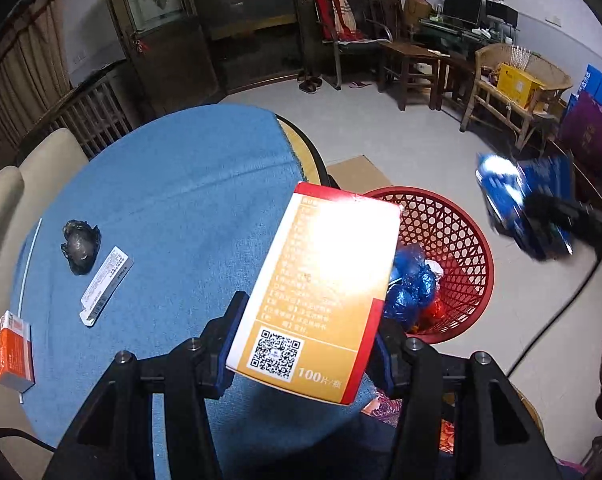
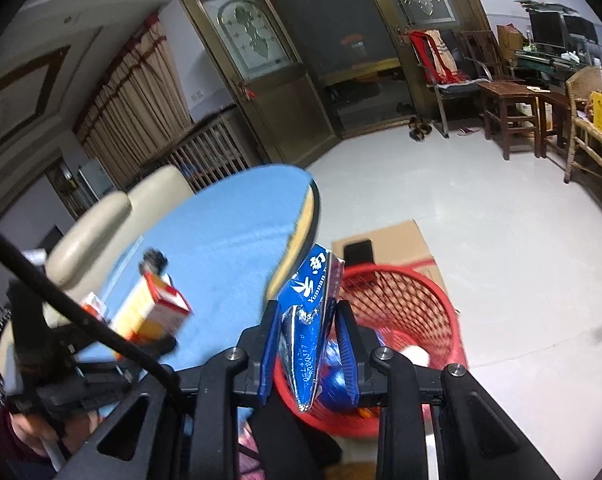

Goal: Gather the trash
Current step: 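Carry the blue-white box and yellow box toward the red basket, then hold the blue-white box and yellow box above the red basket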

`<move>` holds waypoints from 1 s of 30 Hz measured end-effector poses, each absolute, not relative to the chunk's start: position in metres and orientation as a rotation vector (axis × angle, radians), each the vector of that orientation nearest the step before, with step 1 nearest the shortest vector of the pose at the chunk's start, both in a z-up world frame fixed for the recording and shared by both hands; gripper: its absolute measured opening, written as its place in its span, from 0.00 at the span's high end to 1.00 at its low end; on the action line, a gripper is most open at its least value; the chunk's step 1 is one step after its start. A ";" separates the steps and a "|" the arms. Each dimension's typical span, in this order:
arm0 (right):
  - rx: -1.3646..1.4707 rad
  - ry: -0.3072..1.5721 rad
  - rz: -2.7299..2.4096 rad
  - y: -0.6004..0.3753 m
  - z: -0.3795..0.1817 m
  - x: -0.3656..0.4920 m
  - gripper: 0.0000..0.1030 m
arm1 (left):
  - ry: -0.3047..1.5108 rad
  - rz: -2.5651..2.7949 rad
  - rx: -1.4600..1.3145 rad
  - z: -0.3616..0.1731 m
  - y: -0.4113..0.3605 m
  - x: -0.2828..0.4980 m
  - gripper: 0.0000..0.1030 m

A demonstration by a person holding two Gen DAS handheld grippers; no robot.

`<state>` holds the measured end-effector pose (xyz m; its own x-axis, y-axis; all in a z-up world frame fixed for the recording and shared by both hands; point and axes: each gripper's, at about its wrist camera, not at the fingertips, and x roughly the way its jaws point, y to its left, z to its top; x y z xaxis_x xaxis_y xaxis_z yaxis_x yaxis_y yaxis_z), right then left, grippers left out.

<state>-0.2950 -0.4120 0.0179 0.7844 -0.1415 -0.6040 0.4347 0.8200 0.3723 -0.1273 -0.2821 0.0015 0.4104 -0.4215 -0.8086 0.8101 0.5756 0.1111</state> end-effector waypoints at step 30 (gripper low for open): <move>0.470 0.583 -0.300 -0.388 0.022 -0.301 0.71 | 0.761 -0.763 0.500 0.015 -0.259 -0.125 0.46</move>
<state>-0.3013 -0.3875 0.0223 0.7962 -0.1384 -0.5889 0.3982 0.8527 0.3380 -0.1254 -0.2585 0.0148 0.4846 -0.4270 -0.7634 0.7649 0.6303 0.1329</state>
